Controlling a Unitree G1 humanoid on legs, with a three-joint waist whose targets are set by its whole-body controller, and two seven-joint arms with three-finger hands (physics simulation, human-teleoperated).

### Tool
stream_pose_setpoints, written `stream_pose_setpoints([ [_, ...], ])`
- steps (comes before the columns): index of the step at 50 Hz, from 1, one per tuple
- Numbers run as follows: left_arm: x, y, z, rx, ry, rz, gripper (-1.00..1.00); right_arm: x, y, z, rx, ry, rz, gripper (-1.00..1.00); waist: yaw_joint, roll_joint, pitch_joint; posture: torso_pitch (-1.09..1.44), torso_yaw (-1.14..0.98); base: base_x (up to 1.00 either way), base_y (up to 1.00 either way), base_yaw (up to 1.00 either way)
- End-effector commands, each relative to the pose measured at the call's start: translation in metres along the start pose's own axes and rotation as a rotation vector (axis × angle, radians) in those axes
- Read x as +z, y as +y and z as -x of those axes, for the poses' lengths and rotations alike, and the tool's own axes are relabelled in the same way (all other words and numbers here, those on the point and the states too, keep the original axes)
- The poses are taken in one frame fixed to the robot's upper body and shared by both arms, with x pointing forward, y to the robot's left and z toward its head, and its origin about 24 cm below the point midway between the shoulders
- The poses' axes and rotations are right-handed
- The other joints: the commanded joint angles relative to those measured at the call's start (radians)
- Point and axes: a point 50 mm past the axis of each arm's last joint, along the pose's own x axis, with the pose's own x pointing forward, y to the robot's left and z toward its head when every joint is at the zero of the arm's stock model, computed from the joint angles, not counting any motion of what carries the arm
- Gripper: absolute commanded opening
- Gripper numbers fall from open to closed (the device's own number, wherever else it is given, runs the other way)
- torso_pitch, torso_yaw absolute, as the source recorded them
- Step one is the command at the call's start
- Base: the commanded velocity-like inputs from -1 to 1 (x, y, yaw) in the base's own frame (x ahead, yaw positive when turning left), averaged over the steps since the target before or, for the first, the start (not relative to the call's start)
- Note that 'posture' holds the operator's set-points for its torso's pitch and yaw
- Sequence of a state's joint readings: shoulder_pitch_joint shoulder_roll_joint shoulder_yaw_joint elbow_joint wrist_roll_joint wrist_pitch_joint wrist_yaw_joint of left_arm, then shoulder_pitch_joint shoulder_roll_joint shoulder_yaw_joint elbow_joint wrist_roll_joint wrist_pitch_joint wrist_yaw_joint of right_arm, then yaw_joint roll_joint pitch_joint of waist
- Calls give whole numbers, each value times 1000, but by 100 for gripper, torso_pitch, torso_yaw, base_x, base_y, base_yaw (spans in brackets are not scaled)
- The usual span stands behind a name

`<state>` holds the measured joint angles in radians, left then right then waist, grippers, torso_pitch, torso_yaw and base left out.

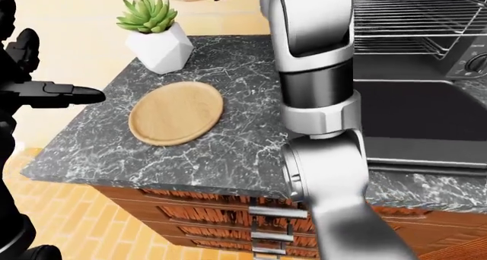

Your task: Pick the bread from the top rack and place it on the plate on the counter.

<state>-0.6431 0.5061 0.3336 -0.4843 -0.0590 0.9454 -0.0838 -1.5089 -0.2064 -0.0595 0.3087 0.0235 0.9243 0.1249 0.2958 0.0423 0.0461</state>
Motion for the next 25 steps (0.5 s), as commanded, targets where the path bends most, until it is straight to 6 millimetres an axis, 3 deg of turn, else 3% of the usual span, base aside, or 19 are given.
stream_pose_setpoints([
  [1,16,5,2,27,-83,-9,100,24,-1,5,-6,-101,11,-100,7,5,-30,0,33,0,0,0],
  [12,16,5,2,25,-85,-12,100,20,5,-6,11,-79,-4,-100,81,16,-40,0,38,0,0,0],
  [25,12,5,4,24,-81,-32,100,-5,6,-24,-2,-8,-3,-100,147,21,-51,0,42,0,0,0],
])
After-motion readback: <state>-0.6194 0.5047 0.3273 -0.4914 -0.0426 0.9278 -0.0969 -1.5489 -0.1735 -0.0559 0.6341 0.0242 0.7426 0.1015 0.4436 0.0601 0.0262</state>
